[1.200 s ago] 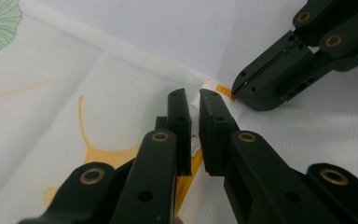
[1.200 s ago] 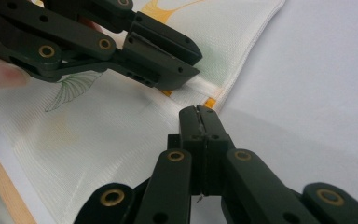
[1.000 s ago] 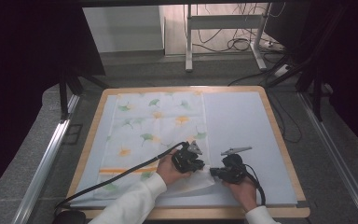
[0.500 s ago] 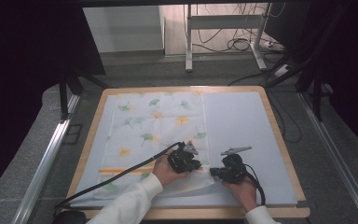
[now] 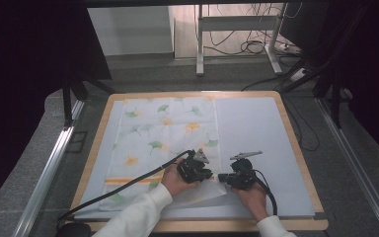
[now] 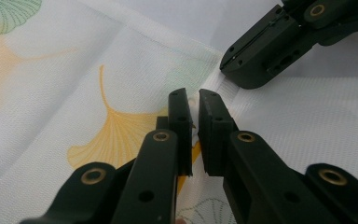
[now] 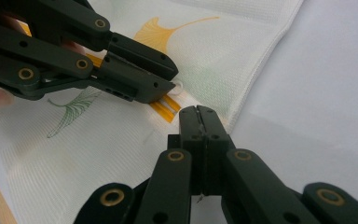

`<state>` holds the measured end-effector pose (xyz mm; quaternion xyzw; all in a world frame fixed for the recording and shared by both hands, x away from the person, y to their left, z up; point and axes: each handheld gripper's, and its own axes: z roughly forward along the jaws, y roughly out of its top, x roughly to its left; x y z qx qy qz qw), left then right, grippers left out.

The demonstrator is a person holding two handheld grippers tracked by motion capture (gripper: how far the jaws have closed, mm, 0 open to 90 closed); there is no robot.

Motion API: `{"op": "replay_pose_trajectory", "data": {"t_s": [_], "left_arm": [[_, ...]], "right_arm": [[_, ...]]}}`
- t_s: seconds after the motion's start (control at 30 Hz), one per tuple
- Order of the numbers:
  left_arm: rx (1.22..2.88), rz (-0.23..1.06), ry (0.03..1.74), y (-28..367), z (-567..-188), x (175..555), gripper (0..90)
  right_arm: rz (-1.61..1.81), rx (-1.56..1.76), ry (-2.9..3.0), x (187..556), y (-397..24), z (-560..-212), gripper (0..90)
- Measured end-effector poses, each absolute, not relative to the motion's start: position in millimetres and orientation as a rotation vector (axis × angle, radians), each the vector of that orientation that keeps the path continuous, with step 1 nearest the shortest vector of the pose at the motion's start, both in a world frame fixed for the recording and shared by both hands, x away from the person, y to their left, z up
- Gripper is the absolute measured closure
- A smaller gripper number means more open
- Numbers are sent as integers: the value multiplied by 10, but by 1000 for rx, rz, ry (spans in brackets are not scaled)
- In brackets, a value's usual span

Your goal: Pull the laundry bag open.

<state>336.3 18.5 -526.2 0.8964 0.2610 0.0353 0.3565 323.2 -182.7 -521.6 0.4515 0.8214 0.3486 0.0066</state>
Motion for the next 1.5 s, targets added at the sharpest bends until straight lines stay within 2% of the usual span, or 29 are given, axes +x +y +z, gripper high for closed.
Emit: {"op": "replay_pose_trajectory", "data": {"t_s": [0.37,1.5], "left_arm": [[2317,116,685,223,-5260,3337,846],[2345,145,757,726,-5246,3280,845]], "right_arm": [[1110,1423,2578,3247,-1847,-5226,898],[1113,1406,2581,3240,-1848,-5229,898]]}}
